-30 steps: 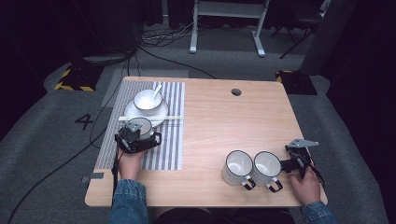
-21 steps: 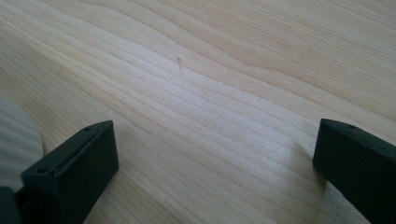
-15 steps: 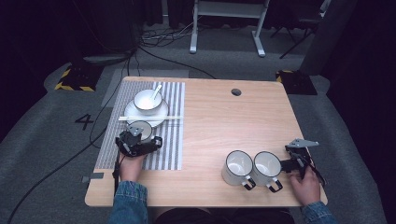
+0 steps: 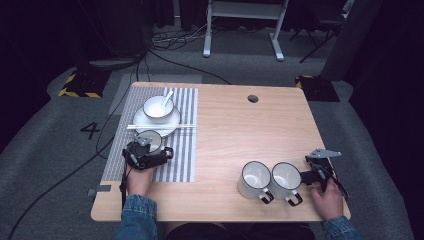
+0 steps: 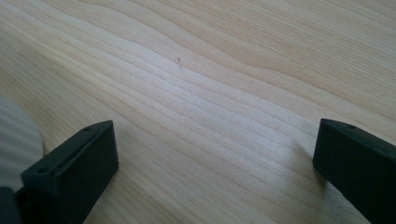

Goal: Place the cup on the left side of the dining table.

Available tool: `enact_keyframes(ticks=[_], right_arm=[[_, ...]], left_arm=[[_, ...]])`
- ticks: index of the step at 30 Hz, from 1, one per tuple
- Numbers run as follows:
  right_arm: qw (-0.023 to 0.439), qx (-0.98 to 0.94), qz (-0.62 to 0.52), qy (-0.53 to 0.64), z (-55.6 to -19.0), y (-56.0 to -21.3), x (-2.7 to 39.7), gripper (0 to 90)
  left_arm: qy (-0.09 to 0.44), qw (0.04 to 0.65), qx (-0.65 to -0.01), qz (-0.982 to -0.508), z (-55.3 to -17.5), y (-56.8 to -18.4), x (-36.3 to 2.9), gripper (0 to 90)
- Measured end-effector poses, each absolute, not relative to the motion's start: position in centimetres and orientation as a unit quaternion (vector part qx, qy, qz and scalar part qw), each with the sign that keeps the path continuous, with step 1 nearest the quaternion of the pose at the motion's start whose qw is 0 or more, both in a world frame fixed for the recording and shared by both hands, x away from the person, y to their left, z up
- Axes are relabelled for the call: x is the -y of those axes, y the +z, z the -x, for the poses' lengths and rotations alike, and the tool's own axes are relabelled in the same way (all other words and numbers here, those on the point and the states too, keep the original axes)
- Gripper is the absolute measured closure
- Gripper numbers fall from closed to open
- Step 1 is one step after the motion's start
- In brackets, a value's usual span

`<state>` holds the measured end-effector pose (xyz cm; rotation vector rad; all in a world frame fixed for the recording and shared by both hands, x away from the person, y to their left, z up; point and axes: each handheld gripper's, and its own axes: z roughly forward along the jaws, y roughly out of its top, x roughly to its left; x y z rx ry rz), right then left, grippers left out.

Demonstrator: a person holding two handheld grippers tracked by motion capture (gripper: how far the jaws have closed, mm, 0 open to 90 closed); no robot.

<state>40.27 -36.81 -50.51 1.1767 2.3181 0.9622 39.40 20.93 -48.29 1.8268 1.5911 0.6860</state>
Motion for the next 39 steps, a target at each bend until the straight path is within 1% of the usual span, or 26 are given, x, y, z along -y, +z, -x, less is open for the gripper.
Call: enact_keyframes(ticks=[4,8,15,21,25,35,39], right_arm=[[0.184,-0.822,-0.417,0.341,-40.3,-50.5,36.8,0.2],[0.184,-0.822,-0.417,0.341,-40.3,-50.5,36.8,0.2],[0.184,-0.822,-0.417,0.341,-40.3,-50.5,36.8,0.2],[0.184,-0.822,-0.417,0.341,-40.3,-50.5,36.8,0.2],[0.184,-0.822,-0.416,0.341,-40.3,-50.5,36.8,0.2],[0.184,-0.822,-0.417,0.341,-40.3,-50.5,36.8,0.2],[0.184,-0.822,-0.417,0.341,-40.3,-50.5,36.8,0.2]], left_arm=[[0.254,0.306,-0.603,-0.691,-39.4,-48.2,-20.9,2.9],[0.261,0.305,-0.603,-0.689,-39.0,-47.8,-20.9,2.8],[0.282,0.305,-0.589,-0.693,-37.1,-46.4,-20.8,1.9],[0.286,0.351,-0.582,-0.676,-34.5,-44.8,-21.0,3.3],[0.28,0.371,-0.573,-0.675,-33.0,-44.1,-21.0,3.4],[0.275,0.401,-0.555,-0.674,-29.5,-42.6,-20.6,3.6],[0.274,0.396,-0.547,-0.685,-28.4,-42.3,-20.4,3.6]])
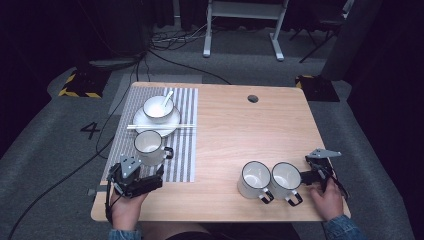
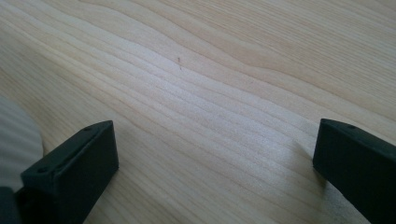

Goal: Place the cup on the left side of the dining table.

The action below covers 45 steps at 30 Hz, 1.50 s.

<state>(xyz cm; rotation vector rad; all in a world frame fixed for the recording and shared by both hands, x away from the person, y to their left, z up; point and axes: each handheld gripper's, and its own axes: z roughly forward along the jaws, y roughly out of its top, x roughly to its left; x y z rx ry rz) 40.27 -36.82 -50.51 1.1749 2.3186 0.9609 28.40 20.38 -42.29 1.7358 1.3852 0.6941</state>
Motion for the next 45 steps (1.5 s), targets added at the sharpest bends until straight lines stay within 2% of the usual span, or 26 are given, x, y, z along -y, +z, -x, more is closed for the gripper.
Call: enact_keyframes(ticks=[13,18,30,37,45], right_arm=[[0.184,-0.821,-0.418,0.341,-40.3,-50.5,36.8,0.2],[0.184,-0.821,-0.418,0.341,-40.3,-50.5,36.8,0.2],[0.184,-0.822,-0.418,0.341,-40.3,-50.5,36.8,0.2],[0.184,-0.822,-0.418,0.341,-40.3,-50.5,36.8,0.2],[0.184,-0.822,-0.418,0.341,-40.3,-50.5,36.8,0.2]], left_arm=[[0.274,0.4,-0.542,-0.686,-24.8,-42.8,-21.5,3.5],[0.261,0.406,-0.557,-0.676,-24.5,-44.6,-22.9,3.6],[0.266,0.415,-0.551,-0.673,-23.4,-47.7,-24.5,3.6],[0.29,0.368,-0.531,-0.706,-22.7,-48.6,-23.2,4.8],[0.21,0.348,-0.552,-0.728,-23.5,-50.6,-22.3,5.0]])
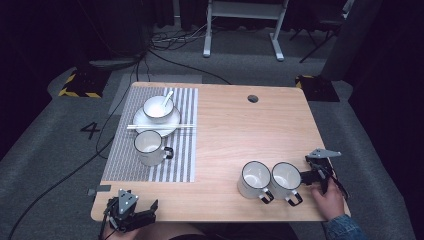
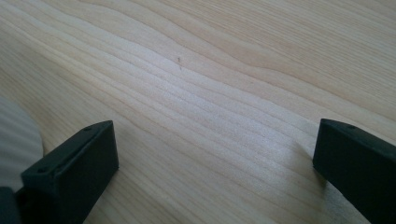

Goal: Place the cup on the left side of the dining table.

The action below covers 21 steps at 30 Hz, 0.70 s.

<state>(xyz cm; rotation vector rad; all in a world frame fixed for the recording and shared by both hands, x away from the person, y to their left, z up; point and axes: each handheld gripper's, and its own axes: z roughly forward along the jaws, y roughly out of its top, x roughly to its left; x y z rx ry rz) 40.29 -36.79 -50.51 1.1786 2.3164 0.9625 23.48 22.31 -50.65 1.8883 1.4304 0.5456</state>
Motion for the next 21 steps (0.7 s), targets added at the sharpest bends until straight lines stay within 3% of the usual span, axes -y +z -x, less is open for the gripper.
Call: enact_keyframes(ticks=[5,12,21], right_arm=[[0.184,-0.822,-0.418,0.341,-40.3,-50.5,36.8,0.2],[0.184,-0.822,-0.418,0.341,-40.3,-50.5,36.8,0.2],[0.184,-0.822,-0.418,0.341,-40.3,-50.5,36.8,0.2]], left_arm=[[0.223,0.336,-0.541,-0.738,-23.6,-51.4,-22.0,3.4],[0.273,0.413,-0.514,-0.701,-23.3,-53.5,-22.1,0.3],[0.281,0.424,-0.502,-0.7,-23.4,-53.9,-22.0,0.1]])
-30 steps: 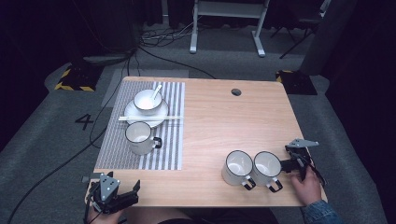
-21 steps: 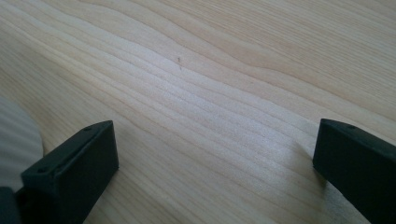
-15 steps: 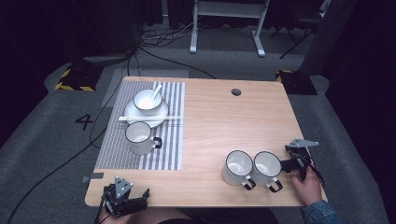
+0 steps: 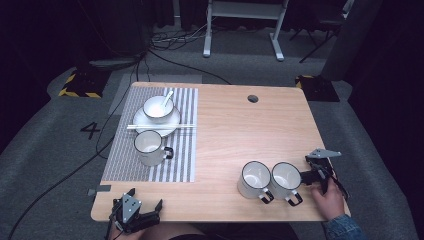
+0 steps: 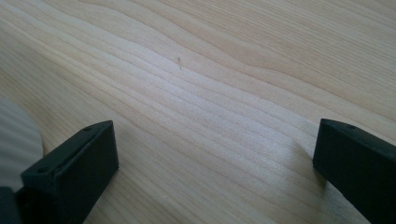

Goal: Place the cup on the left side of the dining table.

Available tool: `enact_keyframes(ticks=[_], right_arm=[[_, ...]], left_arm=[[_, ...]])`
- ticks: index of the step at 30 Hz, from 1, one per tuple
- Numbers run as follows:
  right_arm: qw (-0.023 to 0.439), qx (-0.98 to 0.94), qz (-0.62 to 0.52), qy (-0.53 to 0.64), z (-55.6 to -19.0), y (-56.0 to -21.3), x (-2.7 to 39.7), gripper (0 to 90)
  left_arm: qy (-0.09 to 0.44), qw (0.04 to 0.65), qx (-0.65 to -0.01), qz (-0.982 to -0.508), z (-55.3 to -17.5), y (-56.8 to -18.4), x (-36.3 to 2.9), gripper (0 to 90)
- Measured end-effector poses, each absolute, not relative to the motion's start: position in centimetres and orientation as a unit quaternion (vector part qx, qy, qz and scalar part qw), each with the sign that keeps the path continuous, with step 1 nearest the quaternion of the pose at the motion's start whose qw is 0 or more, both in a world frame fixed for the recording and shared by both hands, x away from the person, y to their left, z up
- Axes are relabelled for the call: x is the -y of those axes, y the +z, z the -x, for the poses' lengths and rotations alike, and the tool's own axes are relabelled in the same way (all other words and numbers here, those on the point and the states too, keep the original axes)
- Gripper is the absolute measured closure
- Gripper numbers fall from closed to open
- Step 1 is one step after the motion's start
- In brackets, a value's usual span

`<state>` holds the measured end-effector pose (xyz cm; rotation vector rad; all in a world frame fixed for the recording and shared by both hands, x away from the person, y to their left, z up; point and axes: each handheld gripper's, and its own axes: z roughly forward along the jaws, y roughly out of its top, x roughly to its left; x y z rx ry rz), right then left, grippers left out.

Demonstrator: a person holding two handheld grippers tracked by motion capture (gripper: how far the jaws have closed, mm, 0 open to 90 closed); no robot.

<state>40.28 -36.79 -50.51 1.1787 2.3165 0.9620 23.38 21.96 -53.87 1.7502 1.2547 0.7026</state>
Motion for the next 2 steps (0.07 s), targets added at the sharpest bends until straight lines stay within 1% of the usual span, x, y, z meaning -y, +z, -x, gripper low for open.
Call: enact_keyframes(ticks=[2], right_arm=[[0.184,-0.822,-0.418,0.341,-40.28,-50.51,36.79,0.2]], left_arm=[[0.281,0.425,-0.499,-0.701,-23.4,-53.9,-21.96,0.0]])
